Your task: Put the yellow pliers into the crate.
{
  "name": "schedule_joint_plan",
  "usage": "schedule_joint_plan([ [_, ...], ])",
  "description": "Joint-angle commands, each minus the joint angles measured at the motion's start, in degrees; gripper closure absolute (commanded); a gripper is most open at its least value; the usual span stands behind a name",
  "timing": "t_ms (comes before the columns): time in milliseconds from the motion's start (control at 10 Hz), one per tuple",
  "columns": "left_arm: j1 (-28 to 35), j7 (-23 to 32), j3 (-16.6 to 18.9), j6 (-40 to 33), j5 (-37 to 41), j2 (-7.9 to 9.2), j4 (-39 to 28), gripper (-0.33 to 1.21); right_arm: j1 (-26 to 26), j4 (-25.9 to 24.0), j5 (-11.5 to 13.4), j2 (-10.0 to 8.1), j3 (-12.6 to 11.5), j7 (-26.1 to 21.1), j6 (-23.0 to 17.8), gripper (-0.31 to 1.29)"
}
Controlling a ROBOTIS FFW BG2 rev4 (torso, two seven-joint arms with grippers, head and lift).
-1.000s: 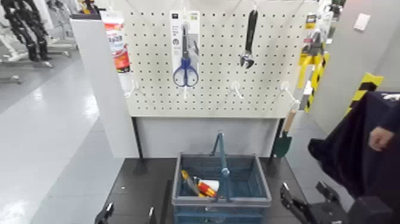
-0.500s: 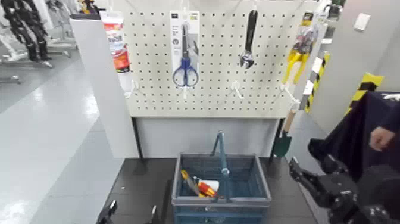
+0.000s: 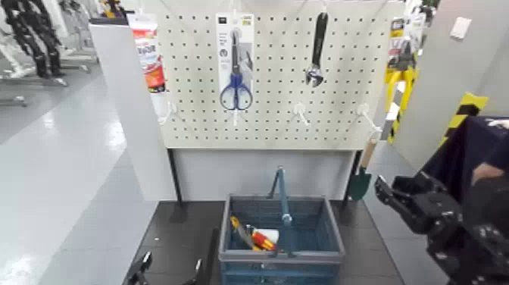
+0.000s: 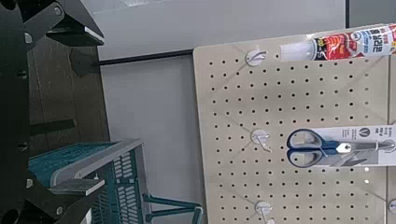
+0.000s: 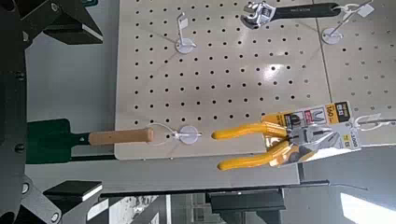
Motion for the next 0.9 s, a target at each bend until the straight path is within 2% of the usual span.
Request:
schedule_joint_plan([
  [100,-0.4,-0.2,0.0,0.2,0.1,0.01,0.0,0.22,-4.6,2.2,-0.6,-1.4,-0.6,2.0,1.4,0.19],
  [300,-1.0,-0.7,0.0,0.3,0.1,0.09,0.0,0.22,-8.3,4.1,-0.7,-2.98,-0.7,3.3,1.9,0.18],
  [600,-1.5,-1.3,-0.3,0.7,0.3,0.18,0.0,0.22,-14.2,8.9,-2.4,-5.36,-0.9,6.6,1.6,0.18],
  [800,-1.7,-1.5,-0.4,1.0,0.4,0.27,0.0,0.22,-16.8,10.8,-2.6,-6.32,-1.0,7.2,1.5,0.18],
  [900,-1.8,-1.7,-0.5,1.1,0.5,0.27,0.0,0.22,-18.5,12.3,-3.9,-7.03,-0.9,8.0,1.5,0.18],
])
